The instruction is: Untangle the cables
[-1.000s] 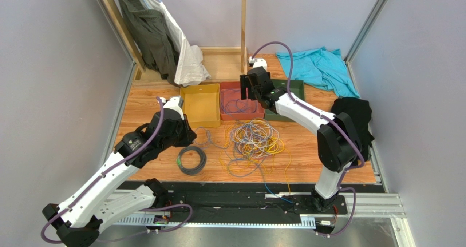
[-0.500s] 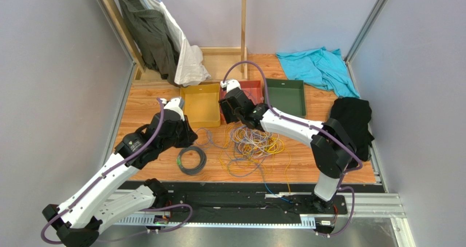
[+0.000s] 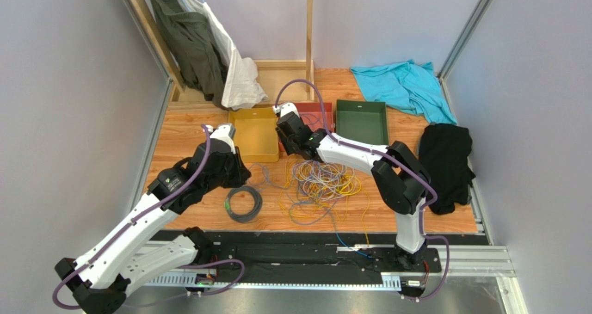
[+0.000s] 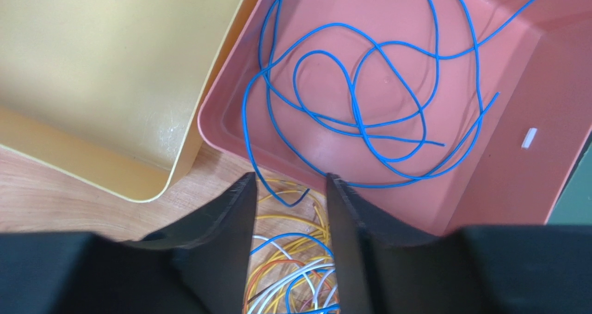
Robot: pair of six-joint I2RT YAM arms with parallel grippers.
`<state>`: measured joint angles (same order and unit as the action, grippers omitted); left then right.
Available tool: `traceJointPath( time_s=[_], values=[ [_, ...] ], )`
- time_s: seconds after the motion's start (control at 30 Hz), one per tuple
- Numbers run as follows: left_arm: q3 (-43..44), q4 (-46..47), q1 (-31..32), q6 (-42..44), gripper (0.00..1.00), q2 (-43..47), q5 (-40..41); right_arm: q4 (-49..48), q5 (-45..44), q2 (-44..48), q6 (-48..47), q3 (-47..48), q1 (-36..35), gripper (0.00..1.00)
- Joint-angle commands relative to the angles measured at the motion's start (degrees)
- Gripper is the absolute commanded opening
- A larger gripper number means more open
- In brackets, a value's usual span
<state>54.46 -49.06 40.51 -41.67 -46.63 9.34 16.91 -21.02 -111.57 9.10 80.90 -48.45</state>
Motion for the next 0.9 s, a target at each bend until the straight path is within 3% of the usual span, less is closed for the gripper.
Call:
traceJointPath(
  time_s=[0.0, 0.33, 0.53, 0.7, 0.87],
  values=[
    [1.09, -0.86, 0.00, 1.07, 0.00, -0.04, 0.59, -1.00, -1.92, -0.49, -0.93, 2.24, 0.37, 0.35],
    [0.48, -0.34, -0.08, 0.71, 0.00, -0.13, 0.24, -1.00, -3.68, 0.74, -1.37, 1.01, 0.46, 0.00],
    [0.30, -0.25, -0.08, 0.54, 0.00, -0.04, 0.32, -0.65, -3.33, 1.97, -1.72, 1.54, 0.46, 0.02],
    [-0.32, -0.07, -0.08, 0.19, 0.00, 0.49, 0.32, -0.55, 0.25, 6.70, 0.21, -2.05, 0.19, 0.23],
    [-1.46, 0.80, -0.08, -0.34, 0.00, 0.75, -0.64, -2.93, 0.02, 10.15, 0.40, -8.30, -0.86, 0.32]
  ],
)
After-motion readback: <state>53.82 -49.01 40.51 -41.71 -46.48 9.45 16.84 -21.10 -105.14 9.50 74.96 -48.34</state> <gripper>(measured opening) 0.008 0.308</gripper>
